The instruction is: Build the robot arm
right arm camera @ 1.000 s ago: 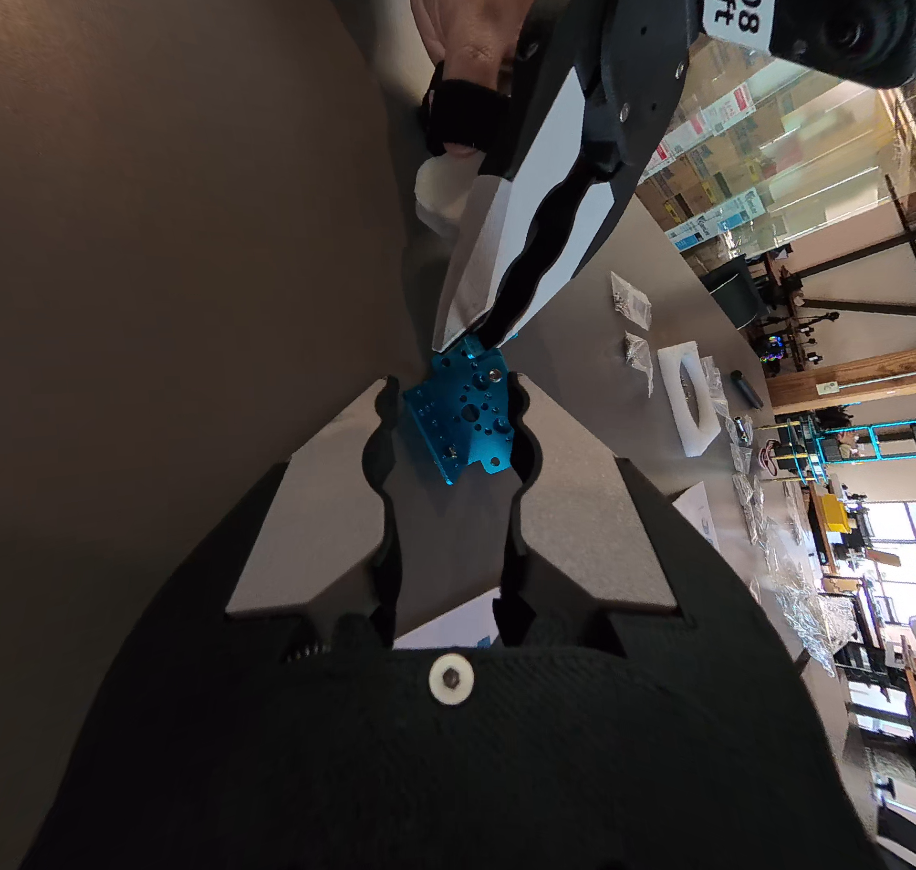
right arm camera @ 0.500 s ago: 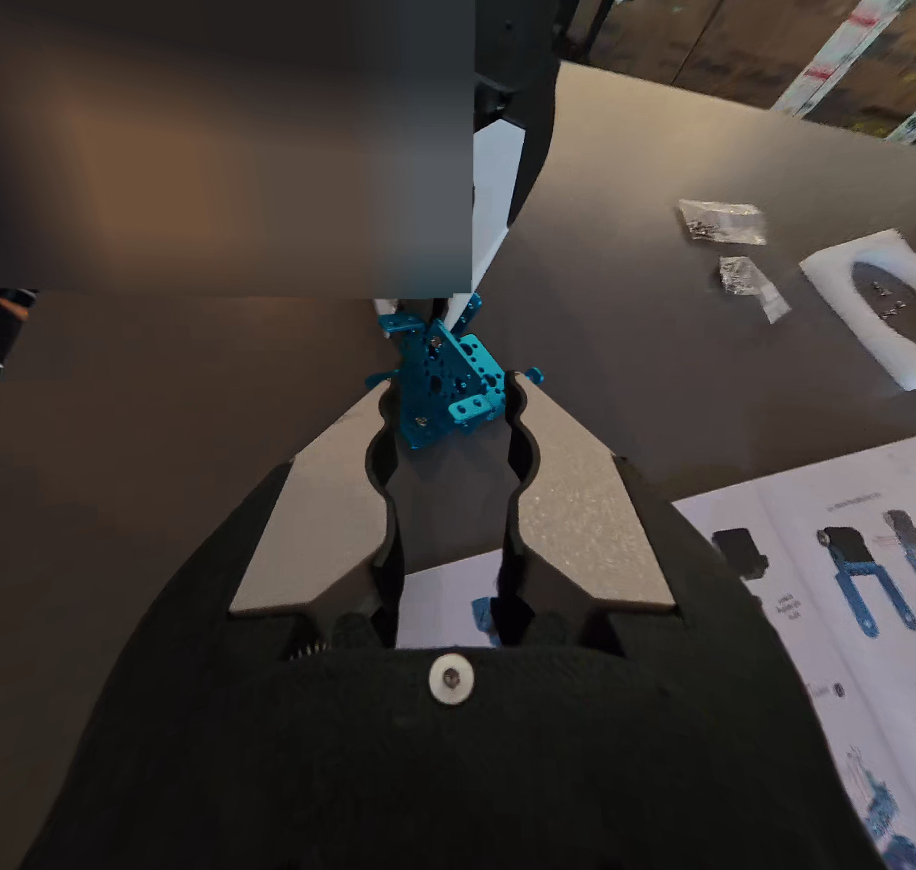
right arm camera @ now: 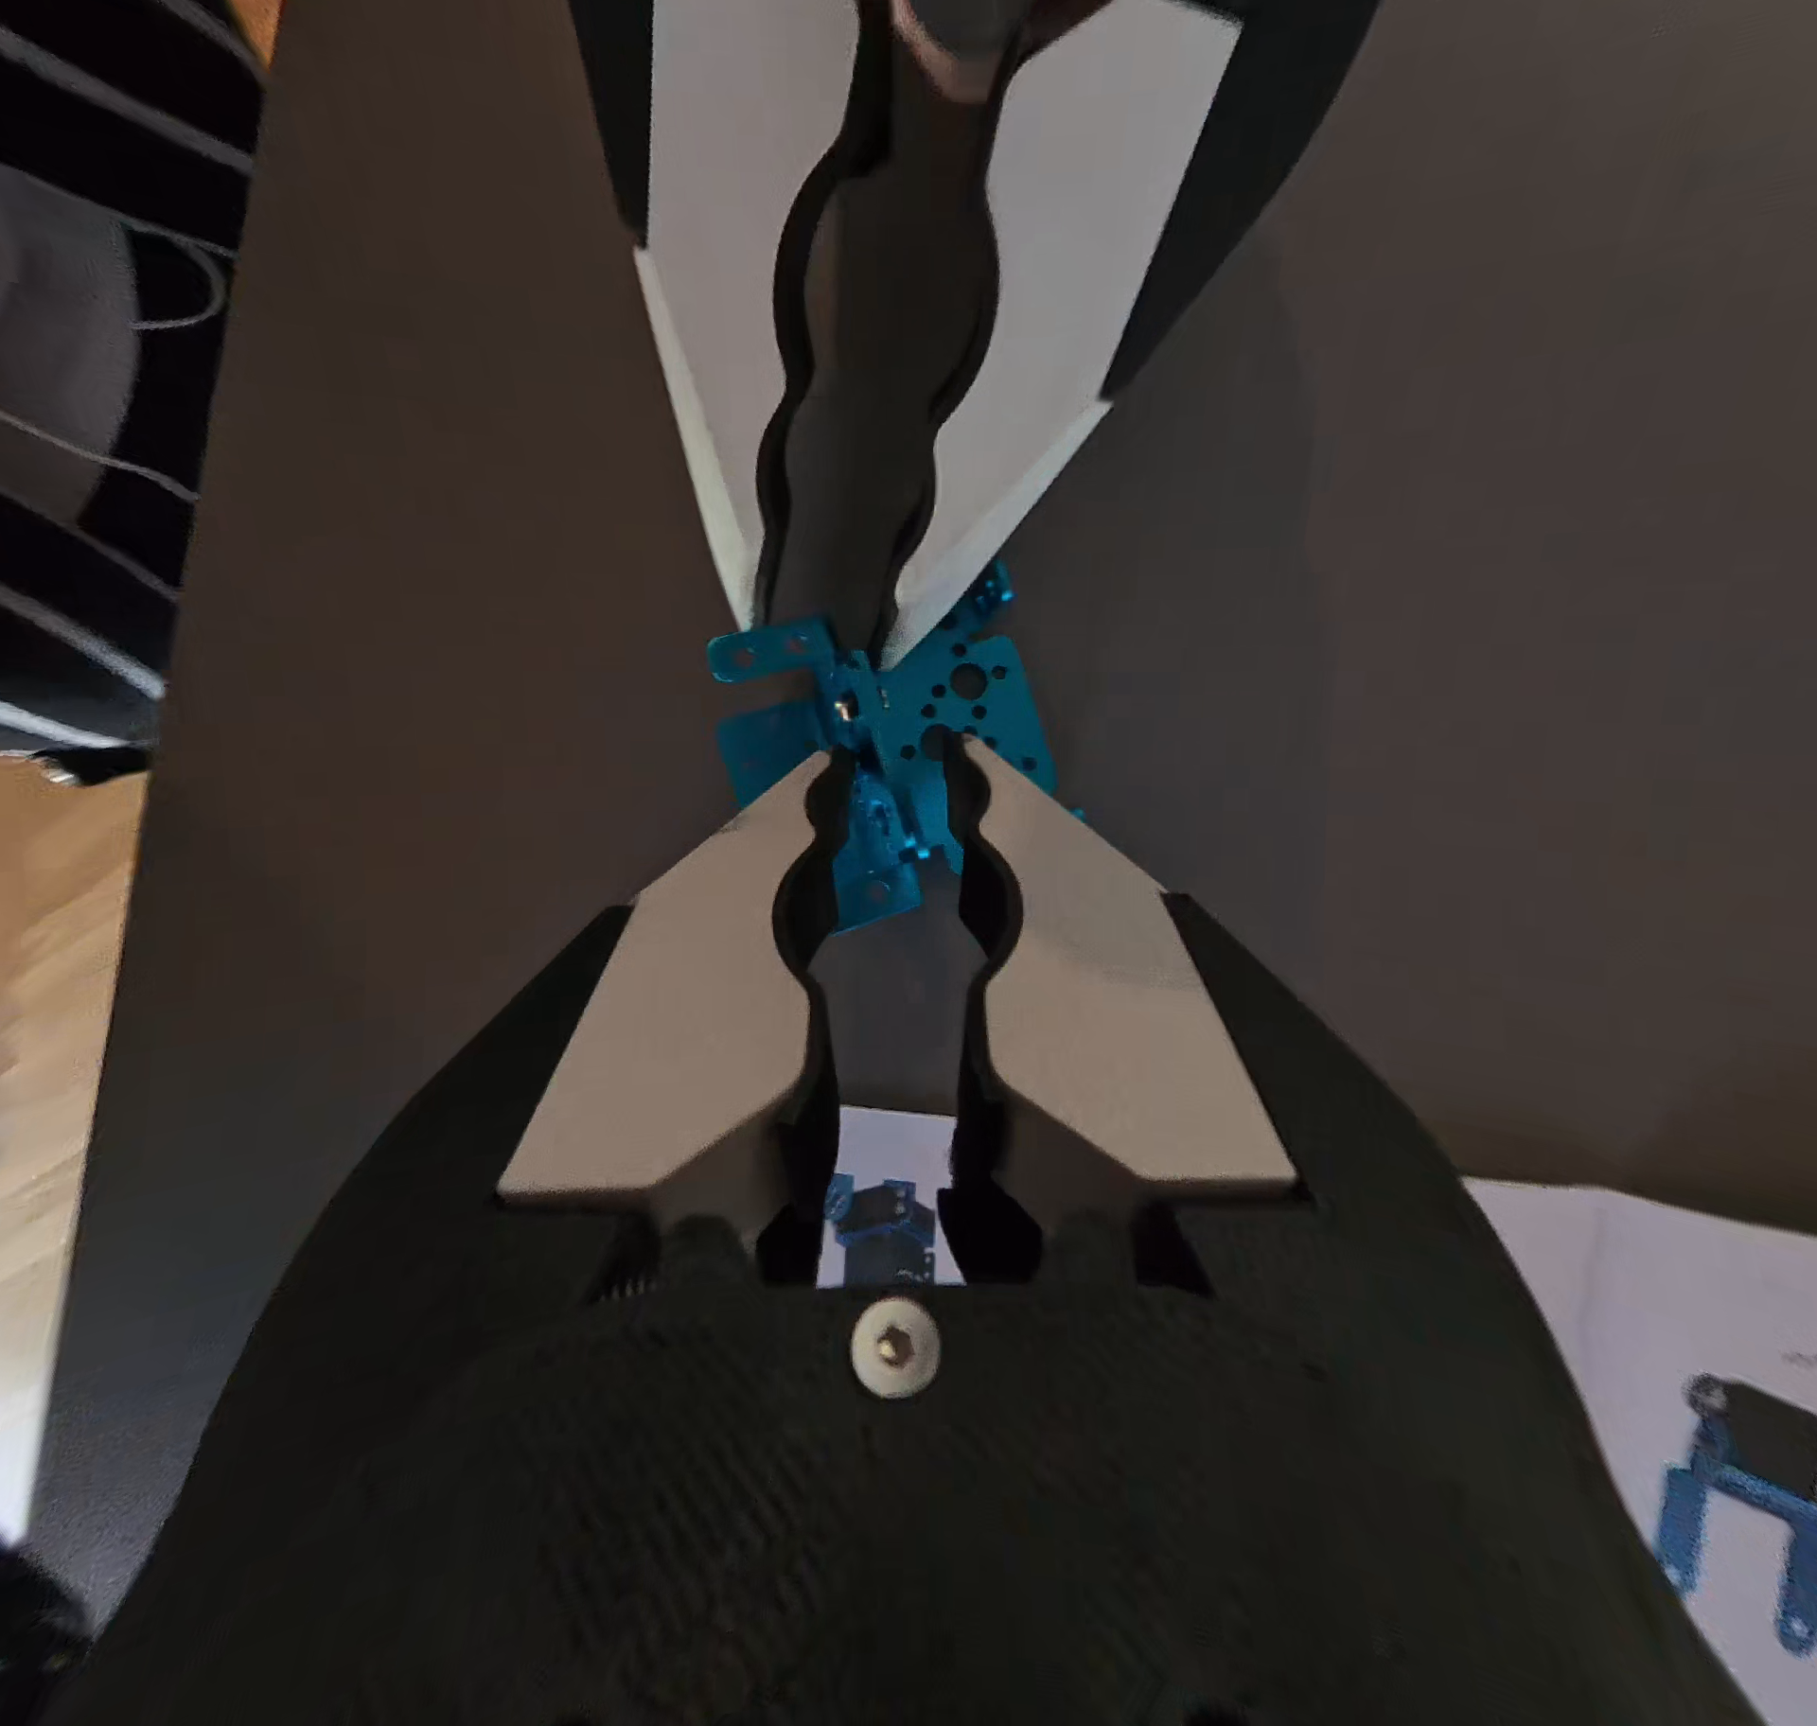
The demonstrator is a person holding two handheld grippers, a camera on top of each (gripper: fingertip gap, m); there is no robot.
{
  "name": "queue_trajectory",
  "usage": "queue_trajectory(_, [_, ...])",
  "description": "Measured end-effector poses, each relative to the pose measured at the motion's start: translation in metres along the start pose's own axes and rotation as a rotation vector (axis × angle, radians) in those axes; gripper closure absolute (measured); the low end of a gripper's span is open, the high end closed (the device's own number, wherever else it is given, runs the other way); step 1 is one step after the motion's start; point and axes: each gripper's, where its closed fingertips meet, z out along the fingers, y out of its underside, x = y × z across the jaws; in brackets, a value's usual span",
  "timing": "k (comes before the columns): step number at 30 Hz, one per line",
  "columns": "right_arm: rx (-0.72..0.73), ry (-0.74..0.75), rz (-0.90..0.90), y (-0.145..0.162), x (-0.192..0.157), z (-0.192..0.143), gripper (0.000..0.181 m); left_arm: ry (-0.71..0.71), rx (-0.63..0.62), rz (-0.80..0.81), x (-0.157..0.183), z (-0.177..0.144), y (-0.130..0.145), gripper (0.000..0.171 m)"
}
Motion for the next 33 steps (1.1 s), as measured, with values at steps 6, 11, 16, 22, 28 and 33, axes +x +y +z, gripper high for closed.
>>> queue_trajectory(6, [-0.056,-0.118,0.061,0.005,-0.012,0.004,0.177,0.002,0.018,-0.012,-0.002,-0.003,-0.001,0.150])
queue_trajectory(11, [0.056,-0.010,0.131,0.004,-0.007,0.003,0.178,-0.020,0.013,0.015,-0.007,-0.007,0.001,0.140])
queue_trajectory(16, [0.161,0.101,0.149,0.002,-0.009,0.003,0.177,0.001,0.047,-0.026,-0.009,-0.011,-0.002,0.137])
queue_trajectory(22, [0.267,0.111,0.190,-0.002,-0.007,0.002,0.177,0.074,0.092,-0.086,-0.006,-0.016,-0.007,0.141])
queue_trajectory(28, [0.302,0.096,0.176,-0.004,-0.008,0.004,0.177,0.181,0.136,-0.135,0.001,-0.023,-0.013,0.141])
queue_trajectory(33, [0.322,0.099,0.149,-0.006,-0.008,0.004,0.177,0.098,0.164,-0.139,-0.013,-0.025,-0.021,0.149])
